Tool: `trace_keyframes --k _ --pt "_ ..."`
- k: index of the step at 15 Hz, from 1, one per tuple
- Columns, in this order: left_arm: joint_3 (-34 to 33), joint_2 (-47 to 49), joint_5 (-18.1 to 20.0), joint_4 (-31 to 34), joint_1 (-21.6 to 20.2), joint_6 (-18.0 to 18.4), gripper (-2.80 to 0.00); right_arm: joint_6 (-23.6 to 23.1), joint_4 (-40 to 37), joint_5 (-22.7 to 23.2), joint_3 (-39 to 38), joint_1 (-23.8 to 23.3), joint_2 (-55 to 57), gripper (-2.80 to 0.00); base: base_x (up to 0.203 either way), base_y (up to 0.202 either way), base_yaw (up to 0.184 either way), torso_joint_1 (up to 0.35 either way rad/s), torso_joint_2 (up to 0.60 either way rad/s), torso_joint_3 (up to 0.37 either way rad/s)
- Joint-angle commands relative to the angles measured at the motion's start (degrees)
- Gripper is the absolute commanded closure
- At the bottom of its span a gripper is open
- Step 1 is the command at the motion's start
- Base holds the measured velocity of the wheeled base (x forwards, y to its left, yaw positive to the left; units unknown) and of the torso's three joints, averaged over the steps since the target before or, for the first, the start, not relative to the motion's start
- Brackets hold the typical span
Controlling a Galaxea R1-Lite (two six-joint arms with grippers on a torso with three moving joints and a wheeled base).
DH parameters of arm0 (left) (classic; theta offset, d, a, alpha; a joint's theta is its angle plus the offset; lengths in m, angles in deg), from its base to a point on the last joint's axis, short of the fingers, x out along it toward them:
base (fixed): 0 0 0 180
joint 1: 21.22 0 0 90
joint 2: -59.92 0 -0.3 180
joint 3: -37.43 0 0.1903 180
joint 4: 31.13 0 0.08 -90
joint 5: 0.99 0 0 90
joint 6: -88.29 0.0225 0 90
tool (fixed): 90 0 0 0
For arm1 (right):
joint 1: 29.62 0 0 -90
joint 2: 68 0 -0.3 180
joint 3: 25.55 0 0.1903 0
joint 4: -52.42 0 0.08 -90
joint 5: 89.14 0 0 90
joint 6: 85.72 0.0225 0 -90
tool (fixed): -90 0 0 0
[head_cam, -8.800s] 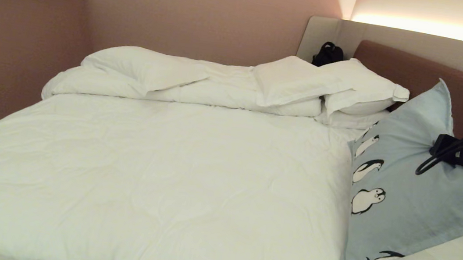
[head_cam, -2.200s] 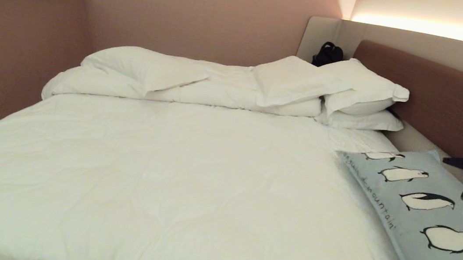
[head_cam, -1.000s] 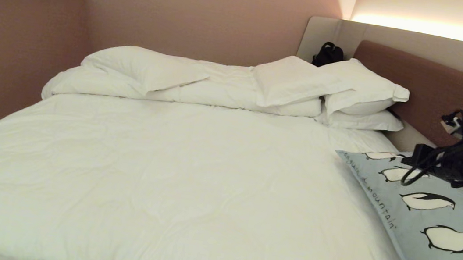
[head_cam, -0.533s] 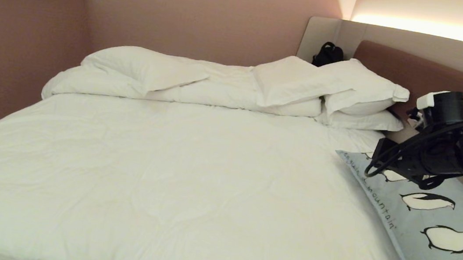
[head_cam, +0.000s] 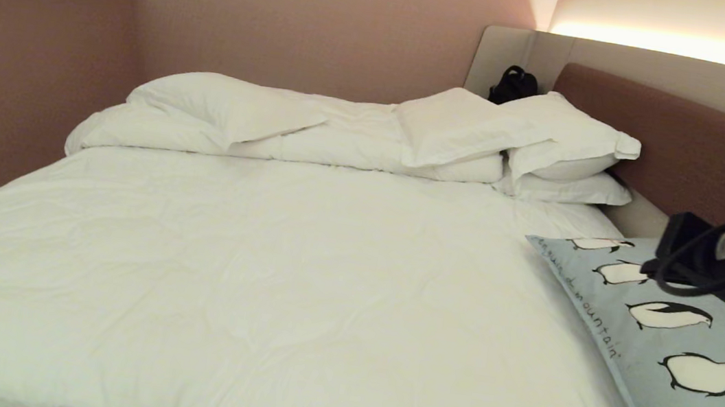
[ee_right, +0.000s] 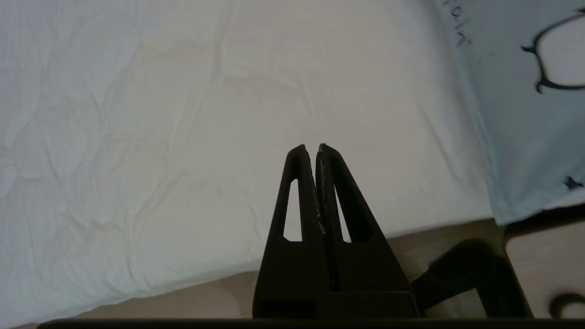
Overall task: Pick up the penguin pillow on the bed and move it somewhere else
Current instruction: Pick up the pillow
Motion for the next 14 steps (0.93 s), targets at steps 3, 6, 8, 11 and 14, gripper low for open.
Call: trace_keyframes --k 3,6,8,11,14 --pt "0.0 -0.02 -0.03 -0.03 -0.01 -0.04 0.0 -7.91 -1.09 1.93 -10.62 0.18 -22.99 0.0 0.0 0.0 0.0 0.0 0.0 0.0" --pt "0.0 -0.02 -0.03 -0.03 -0.01 -0.04 0.0 -14.15 1.12 7.14 -18.17 0.15 -38.11 0.0 0.0 0.0 0.0 0.0 0.0 0.0" --pt "0.0 -0.02 -0.03 -0.03 -0.01 -0.04 0.0 -16.27 0.75 6.91 -20.91 -0.37 -45.19 0.0 0.0 0.0 0.0 0.0 0.0 0.0" --pt "0.0 -0.02 -0.03 -0.03 -0.01 -0.04 0.0 -17.24 -2.43 -0.86 -21.64 -1.29 -51.76 0.0 0.0 0.0 0.0 0.0 0.0 0.0" --pt "0.0 -0.02 -0.03 -0.03 -0.01 -0.04 0.0 -17.81 -8.58 -1.36 -19.97 -7.45 -58.07 0.0 0.0 0.0 0.0 0.0 0.0 0.0"
